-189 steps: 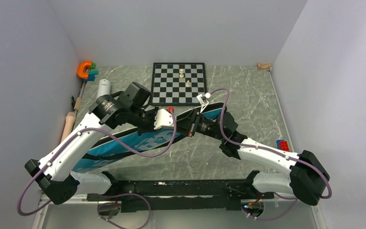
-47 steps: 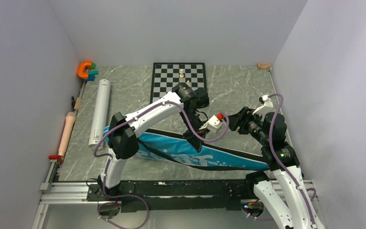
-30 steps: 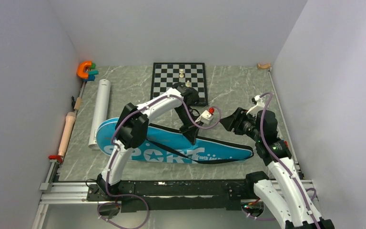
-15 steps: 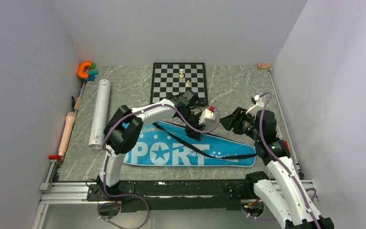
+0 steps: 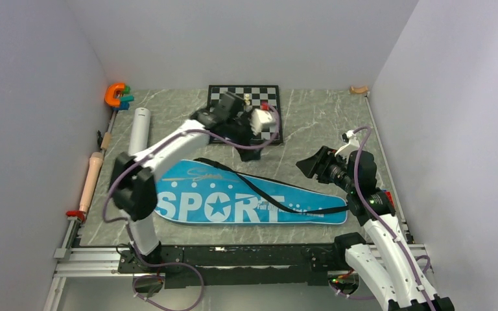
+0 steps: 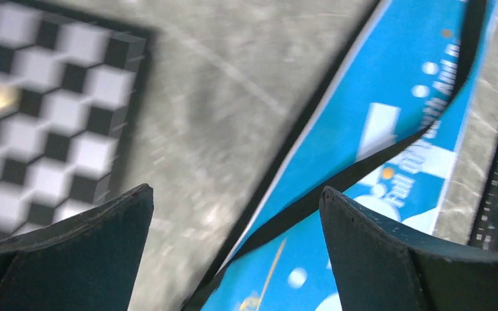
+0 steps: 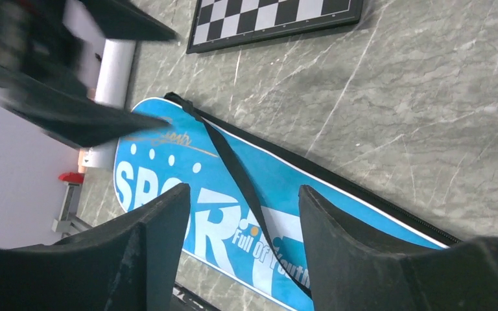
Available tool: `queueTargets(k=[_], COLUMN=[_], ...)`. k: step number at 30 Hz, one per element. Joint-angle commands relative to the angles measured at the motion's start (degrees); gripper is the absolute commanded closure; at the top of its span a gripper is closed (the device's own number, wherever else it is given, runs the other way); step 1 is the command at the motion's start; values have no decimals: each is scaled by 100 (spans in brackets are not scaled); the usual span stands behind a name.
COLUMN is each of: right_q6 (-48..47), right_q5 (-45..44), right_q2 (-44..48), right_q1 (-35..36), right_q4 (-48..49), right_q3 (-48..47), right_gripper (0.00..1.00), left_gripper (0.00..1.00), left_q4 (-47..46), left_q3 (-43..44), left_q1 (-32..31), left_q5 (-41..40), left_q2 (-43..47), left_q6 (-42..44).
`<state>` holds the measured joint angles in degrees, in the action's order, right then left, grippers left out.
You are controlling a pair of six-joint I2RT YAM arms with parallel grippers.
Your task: Pack up the badminton gear
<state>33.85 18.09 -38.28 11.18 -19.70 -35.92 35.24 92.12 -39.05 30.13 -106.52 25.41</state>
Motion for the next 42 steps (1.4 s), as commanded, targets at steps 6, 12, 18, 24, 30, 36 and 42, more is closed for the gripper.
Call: queueTargets(k=[6, 12, 18, 24, 30, 36, 42], right_q6=[-120, -67, -14, -45, -71, -119, -189], right_q5=[50, 114, 172, 204, 203, 260, 276], right_q2=[-24, 39, 66, 6, 11, 7, 29], right_q1=[-8, 7, 13, 16, 25, 26, 25], right_q4=[-103, -215, -279, -304, -280, -177, -204], right_q3=[-284, -373, -383, -420, -388, -294, -328], right_gripper=[21, 16, 13, 12, 12, 14, 18], left_gripper=[1, 1, 1, 1, 1, 1, 23], left_q4=[181, 942, 475, 195, 102, 9, -29], left_q3=[-775, -540, -1183, -1463, -1625, -1720, -1699], left_q1=[1977, 4248, 4801, 4909, 5005, 5054, 5049], left_q5=[-4083, -3034, -2995, -2964, -2995, -2995, -3217], left_q2=[1791, 1217, 1023, 905, 462, 184, -11], left_q6=[-751, -1785, -1490, -1173, -1072, -974, -841])
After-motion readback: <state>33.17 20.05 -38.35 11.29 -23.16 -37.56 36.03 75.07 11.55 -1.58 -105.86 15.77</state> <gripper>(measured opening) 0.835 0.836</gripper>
